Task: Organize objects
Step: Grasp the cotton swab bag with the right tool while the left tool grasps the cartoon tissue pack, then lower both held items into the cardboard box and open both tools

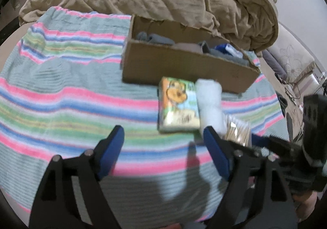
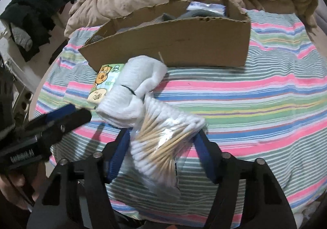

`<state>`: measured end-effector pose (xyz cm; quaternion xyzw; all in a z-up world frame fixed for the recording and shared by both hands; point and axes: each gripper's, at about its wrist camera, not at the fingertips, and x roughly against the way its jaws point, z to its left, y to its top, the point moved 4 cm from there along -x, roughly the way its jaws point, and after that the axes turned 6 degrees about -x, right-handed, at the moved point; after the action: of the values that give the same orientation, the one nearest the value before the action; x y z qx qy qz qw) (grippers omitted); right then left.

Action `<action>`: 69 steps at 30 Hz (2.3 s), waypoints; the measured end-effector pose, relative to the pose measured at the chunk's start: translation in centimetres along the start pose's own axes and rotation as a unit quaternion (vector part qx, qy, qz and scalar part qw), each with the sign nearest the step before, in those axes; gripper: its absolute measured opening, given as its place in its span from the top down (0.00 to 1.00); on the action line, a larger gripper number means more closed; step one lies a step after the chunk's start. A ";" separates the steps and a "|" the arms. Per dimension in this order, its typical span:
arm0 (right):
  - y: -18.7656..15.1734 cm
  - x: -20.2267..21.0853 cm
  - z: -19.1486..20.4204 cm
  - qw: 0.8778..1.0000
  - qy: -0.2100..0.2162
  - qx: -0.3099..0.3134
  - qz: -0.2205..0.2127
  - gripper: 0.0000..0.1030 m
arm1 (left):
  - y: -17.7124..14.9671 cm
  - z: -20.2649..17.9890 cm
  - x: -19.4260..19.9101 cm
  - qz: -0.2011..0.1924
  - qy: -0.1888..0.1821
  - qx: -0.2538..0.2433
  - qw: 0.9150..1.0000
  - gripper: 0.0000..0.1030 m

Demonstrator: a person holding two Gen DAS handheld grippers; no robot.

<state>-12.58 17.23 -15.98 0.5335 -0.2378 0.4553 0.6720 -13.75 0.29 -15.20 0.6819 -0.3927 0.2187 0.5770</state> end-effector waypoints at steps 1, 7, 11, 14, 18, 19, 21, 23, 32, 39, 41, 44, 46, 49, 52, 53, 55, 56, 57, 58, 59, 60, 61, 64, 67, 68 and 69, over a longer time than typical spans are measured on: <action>0.0 0.0 0.0 1.000 0.005 -0.002 0.001 0.41 | 0.4 0.0 -0.3 0.000 0.002 -0.002 1.000 0.21; 0.6 0.9 -0.8 1.000 0.019 -0.008 -0.005 0.55 | 2.2 -0.6 -2.6 0.012 0.036 -0.027 0.999 0.21; 0.8 1.5 -2.0 1.000 0.008 -0.017 -0.015 0.55 | 2.6 -1.4 -3.2 0.013 0.027 -0.036 0.999 0.21; 0.9 1.9 -3.0 0.999 0.003 -0.027 -0.020 0.55 | 2.6 -2.0 -3.6 0.016 0.035 -0.045 0.998 0.21; 1.1 2.5 -3.7 0.999 -0.001 -0.033 -0.026 0.55 | 2.2 -1.7 -4.3 0.024 0.053 -0.053 0.997 0.22; 1.1 2.7 -3.8 0.999 0.000 -0.035 -0.028 0.55 | 2.0 -1.5 -4.3 0.023 0.053 -0.052 0.997 0.24; 1.2 3.0 -3.8 0.999 0.001 -0.034 -0.033 0.55 | 1.8 -1.4 -4.1 0.021 0.062 -0.058 0.996 0.33; 1.4 3.2 -3.6 0.999 0.002 -0.032 -0.035 0.55 | 1.6 -1.3 -3.9 0.021 0.067 -0.063 0.996 0.54; 1.8 5.1 -2.3 0.998 0.007 -0.018 -0.052 0.55 | 0.8 -1.2 0.2 0.003 0.042 -0.044 0.998 0.54; 2.5 6.3 -0.7 0.998 0.013 -0.003 -0.063 0.55 | 1.9 -1.8 4.7 -0.036 0.040 -0.042 0.998 0.54; 2.9 6.5 -0.1 0.998 0.016 0.004 -0.066 0.55 | 2.6 -1.8 5.7 -0.046 0.040 -0.044 0.997 0.54; 3.9 6.9 0.8 0.997 0.018 0.014 -0.073 0.55 | 3.7 -1.8 6.7 -0.059 0.038 -0.047 0.996 0.54; 4.7 7.3 1.4 0.996 0.020 0.021 -0.079 0.55 | 4.6 -1.8 7.1 -0.066 0.038 -0.052 0.996 0.54; 6.2 7.7 2.3 0.995 0.020 0.032 -0.092 0.55 | 5.9 -1.8 7.1 -0.073 0.036 -0.055 0.995 0.54; 8.0 8.0 3.0 0.993 0.021 0.040 -0.106 0.55 | 7.0 -1.5 6.7 -0.076 0.032 -0.055 0.995 0.54; 8.4 8.0 3.1 0.993 0.020 0.042 -0.109 0.55 | 7.4 -1.4 6.6 -0.078 0.029 -0.054 0.995 0.54; 9.4 7.8 3.2 0.992 0.019 0.044 -0.113 0.55 | 8.0 -1.3 6.2 -0.080 0.029 -0.055 0.995 0.54; 9.9 7.7 3.2 0.992 0.019 0.044 -0.115 0.55 | 8.3 -1.2 6.0 -0.081 0.029 -0.055 0.995 0.54; 10.3 7.5 3.2 0.992 0.019 0.044 -0.115 0.55 | 8.6 -1.1 5.7 -0.081 0.028 -0.055 0.995 0.54; 10.8 7.2 3.1 0.992 0.019 0.044 -0.116 0.55 | 8.8 -1.0 5.5 -0.081 0.028 -0.055 0.995 0.54; 11.3 6.9 3.0 0.992 0.020 0.043 -0.115 0.55 | 9.1 -0.9 5.0 -0.079 0.027 -0.056 0.995 0.54; 11.7 6.6 2.9 0.992 0.020 0.042 -0.114 0.55 | 9.4 -0.7 4.6 -0.079 0.027 -0.056 0.995 0.54; 12.3 6.2 2.8 0.993 0.022 0.039 -0.113 0.55 | 9.7 -0.7 4.3 -0.078 0.028 -0.056 0.995 0.54; 13.4 5.1 2.6 0.993 0.021 0.039 -0.111 0.55 | 10.6 -0.2 3.0 -0.076 0.029 -0.055 0.995 0.54; 14.4 3.6 2.3 0.993 0.018 0.039 -0.106 0.55 | 11.2 0.0 2.0 -0.077 0.029 -0.059 0.995 0.54; 14.6 3.3 2.2 0.994 0.017 0.038 -0.106 0.55 | 11.4 0.0 1.6 -0.076 0.029 -0.060 0.995 0.54; 14.8 3.0 2.2 0.994 0.017 0.038 -0.105 0.55 | 11.6 0.1 1.3 -0.074 0.028 -0.060 0.995 0.54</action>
<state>-23.59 16.51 -5.46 0.5731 -0.1518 0.3998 0.6990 -22.12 -0.44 -7.14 0.6673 -0.3371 0.1700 0.6420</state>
